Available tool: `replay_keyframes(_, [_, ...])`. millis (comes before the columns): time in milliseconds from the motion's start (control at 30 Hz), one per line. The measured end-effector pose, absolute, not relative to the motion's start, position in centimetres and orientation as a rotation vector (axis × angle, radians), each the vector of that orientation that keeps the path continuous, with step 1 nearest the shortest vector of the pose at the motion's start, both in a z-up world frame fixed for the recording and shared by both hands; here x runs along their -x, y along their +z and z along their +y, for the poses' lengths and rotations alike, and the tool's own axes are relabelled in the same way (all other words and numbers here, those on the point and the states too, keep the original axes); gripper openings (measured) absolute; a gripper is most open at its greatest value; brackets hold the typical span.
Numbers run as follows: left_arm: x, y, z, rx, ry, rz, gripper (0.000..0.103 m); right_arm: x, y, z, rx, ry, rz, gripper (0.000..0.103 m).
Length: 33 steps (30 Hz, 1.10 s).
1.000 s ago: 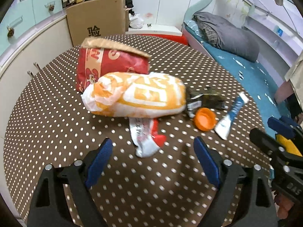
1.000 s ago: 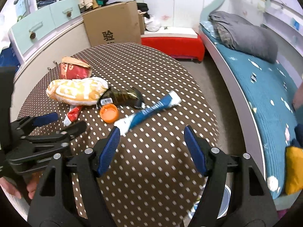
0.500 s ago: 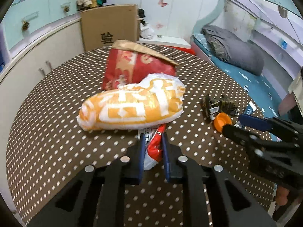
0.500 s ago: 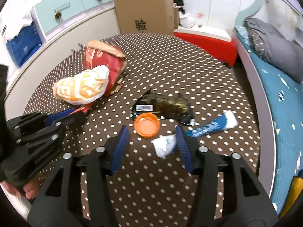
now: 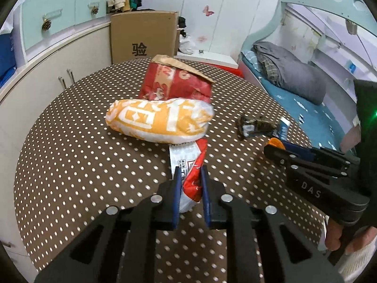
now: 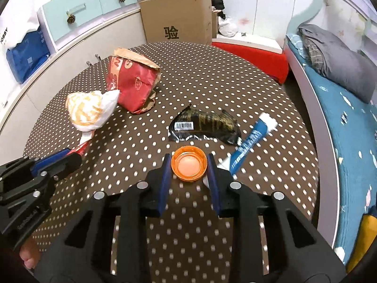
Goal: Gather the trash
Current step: 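Grasp the red-white wrapper with left tool while right tool grasps orange cap, then carry the red-white wrapper and orange cap over to the bucket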
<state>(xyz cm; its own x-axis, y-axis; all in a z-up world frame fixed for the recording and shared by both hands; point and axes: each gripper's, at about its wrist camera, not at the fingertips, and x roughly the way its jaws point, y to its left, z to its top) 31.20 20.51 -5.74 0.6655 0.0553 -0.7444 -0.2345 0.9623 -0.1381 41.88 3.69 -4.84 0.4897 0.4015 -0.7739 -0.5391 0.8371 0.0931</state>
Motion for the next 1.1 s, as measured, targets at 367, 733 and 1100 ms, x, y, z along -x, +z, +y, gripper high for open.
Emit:
replay_keyframes(367, [-30.0, -4.6, 15.4, 0.166, 0.111, 0.809, 0.015, -38.4, -3.7, -0.6, 0.145, 0.528, 0.866, 0.029])
replay_keyframes(733, [-30.6, -4.6, 9.1, 0.101, 0.009, 0.817, 0.015, -36.1, -3.9, -6.3, 0.075, 0.445, 0.872, 0.029])
replay_keyframes(1100, [-30.7, -4.7, 1.2, 0.028, -0.131, 0.825, 0.016, -34.4, -4.6, -14.7, -0.021, 0.302, 0.886, 0.029])
